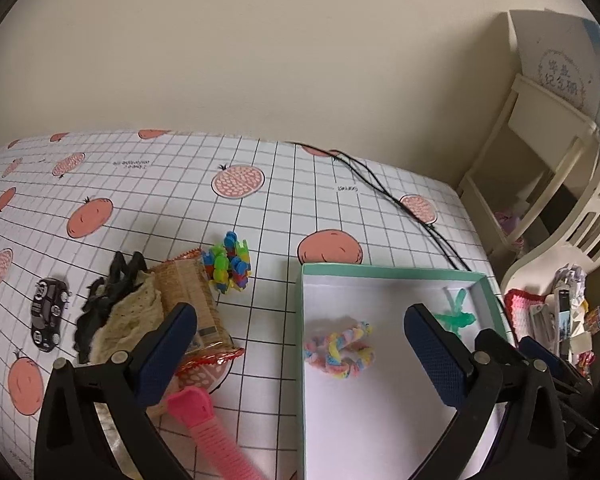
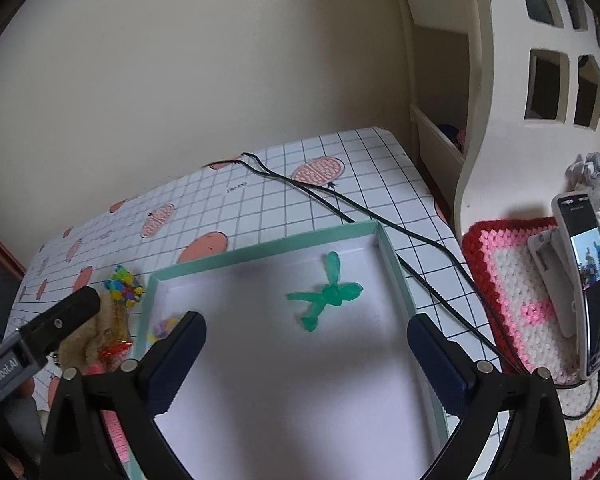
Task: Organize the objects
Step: 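Open both tools to drop the fuzzy toy and green figure into the tray, then move the left tool to the claw clip while the right tool reaches the pink roller, then grasp the claw clip with the left tool while the right tool grasps the pink roller, then carry the claw clip and pink roller over the green tray with both tools, then open both tools to release the claw clip and pink roller into the tray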
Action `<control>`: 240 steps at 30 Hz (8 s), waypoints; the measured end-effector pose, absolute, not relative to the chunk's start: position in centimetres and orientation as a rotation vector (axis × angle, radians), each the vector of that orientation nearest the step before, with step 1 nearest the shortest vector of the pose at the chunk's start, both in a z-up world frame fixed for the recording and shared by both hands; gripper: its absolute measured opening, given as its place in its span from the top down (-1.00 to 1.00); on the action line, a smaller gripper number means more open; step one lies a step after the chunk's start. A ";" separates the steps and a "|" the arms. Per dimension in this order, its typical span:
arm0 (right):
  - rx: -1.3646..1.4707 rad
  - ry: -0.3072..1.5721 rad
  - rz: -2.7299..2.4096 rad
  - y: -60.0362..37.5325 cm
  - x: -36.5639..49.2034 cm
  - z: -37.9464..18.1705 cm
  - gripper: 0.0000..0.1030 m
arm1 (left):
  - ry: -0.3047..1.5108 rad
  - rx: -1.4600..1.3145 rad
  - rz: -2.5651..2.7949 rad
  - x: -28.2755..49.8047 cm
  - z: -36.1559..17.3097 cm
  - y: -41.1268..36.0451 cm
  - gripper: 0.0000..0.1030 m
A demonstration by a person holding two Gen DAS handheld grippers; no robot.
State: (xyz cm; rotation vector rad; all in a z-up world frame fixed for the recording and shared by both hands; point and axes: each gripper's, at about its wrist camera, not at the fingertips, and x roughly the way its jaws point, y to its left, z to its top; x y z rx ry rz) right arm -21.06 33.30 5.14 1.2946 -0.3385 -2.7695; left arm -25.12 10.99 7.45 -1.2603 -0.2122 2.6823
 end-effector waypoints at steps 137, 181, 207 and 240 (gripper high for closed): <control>1.433 -0.020 -2.297 14.7 -17.0 4.6 0.49 | -0.229 -1.818 2.449 -18.2 4.4 -2.0 -0.06; 1.369 -0.294 -2.635 32.4 -18.2 6.4 0.49 | -0.258 -1.211 2.598 -17.3 11.3 8.2 -0.06; 1.492 -0.340 -2.736 37.8 -19.2 2.9 0.49 | -0.116 -1.338 2.508 -20.9 5.3 14.7 -0.06; 1.562 -0.343 -2.684 37.5 -19.8 1.2 0.46 | -0.113 -1.442 2.438 -21.1 2.5 16.3 -0.06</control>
